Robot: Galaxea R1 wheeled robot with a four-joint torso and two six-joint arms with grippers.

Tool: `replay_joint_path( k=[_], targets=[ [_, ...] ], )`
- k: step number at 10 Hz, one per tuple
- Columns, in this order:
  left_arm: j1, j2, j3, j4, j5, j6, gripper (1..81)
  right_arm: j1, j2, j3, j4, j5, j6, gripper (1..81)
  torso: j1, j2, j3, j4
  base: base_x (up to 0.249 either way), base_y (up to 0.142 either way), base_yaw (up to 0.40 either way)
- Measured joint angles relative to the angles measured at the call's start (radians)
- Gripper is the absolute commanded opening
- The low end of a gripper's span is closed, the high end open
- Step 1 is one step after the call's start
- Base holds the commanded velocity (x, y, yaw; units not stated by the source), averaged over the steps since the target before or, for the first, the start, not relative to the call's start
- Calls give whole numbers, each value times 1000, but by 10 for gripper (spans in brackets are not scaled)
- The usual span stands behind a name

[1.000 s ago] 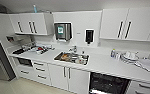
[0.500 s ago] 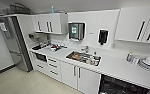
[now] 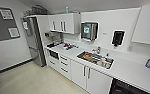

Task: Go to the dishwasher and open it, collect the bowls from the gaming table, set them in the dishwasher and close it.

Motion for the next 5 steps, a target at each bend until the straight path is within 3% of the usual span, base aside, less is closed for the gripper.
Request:
replay_joint_path(
  k=[5],
  targets=[
    [2, -15, 15, 2, -4, 0, 811, -8, -3, 19, 0, 0, 0, 811, 0, 0, 0, 0, 0, 0, 370]
  ],
)
